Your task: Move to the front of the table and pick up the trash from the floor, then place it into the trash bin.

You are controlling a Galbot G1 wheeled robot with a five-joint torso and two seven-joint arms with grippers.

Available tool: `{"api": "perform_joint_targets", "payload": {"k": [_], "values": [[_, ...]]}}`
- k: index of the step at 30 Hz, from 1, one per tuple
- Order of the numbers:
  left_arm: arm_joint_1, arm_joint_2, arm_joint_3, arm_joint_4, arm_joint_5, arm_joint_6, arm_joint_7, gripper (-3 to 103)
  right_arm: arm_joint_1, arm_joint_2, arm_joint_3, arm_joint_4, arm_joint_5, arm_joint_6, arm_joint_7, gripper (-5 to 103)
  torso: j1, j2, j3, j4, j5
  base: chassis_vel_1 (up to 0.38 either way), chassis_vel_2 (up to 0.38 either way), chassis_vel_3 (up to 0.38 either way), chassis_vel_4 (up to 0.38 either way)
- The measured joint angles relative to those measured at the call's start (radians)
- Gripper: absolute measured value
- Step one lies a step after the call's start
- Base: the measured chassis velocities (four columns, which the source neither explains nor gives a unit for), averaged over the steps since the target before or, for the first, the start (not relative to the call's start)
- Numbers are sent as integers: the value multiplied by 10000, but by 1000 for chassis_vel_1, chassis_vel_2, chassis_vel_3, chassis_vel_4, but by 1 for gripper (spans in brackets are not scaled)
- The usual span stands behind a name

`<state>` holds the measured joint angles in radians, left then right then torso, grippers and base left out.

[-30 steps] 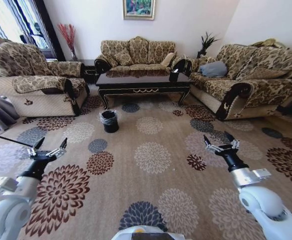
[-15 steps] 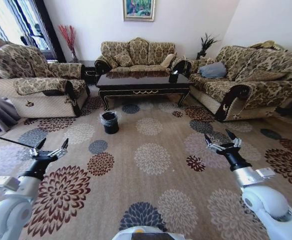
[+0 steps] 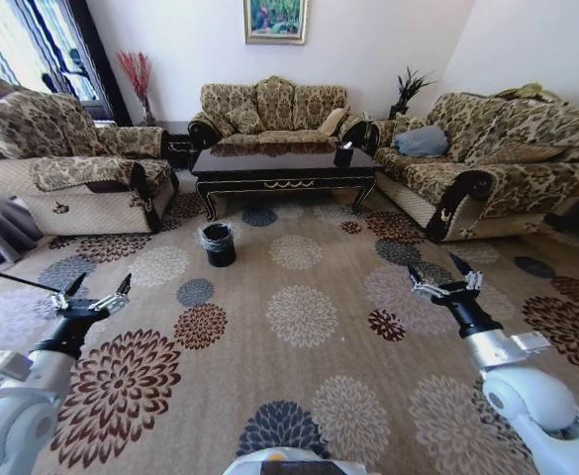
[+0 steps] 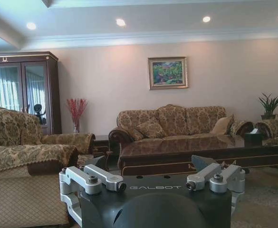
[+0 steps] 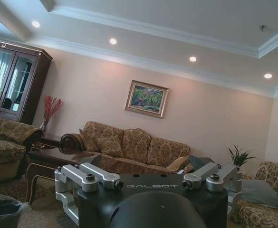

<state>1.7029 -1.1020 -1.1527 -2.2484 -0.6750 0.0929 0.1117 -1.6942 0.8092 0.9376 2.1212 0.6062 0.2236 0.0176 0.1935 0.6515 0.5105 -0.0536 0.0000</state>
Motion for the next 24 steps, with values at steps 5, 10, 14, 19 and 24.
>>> {"api": "perform_joint_targets", "payload": {"k": [5, 10, 14, 19, 24], "values": [[-31, -5, -123, 99, -56, -3, 0, 100, 17, -49, 44, -56, 26, 10, -1, 100, 84, 189, 104, 0, 0, 0, 0, 0, 0], [-36, -6, -241, 182, -99, -8, 0, 100, 55, -98, 79, -127, 40, 22, -2, 100, 181, 434, 252, 0, 0, 0, 0, 0, 0], [-43, -18, -251, 187, -109, -9, 0, 100, 56, -113, 96, -138, 49, 30, -3, 100, 271, 636, 362, 0, 0, 0, 0, 0, 0], [-53, -49, -207, 186, -105, -11, 2, 100, 41, -113, 105, -138, 53, 37, -9, 100, 356, 840, 480, 0, 0, 0, 0, 0, 0], [-58, -68, -165, 188, -77, -12, 7, 100, 45, -112, 105, -142, 61, 40, -11, 100, 433, 1014, 576, 0, 0, 0, 0, 0, 0]]}}
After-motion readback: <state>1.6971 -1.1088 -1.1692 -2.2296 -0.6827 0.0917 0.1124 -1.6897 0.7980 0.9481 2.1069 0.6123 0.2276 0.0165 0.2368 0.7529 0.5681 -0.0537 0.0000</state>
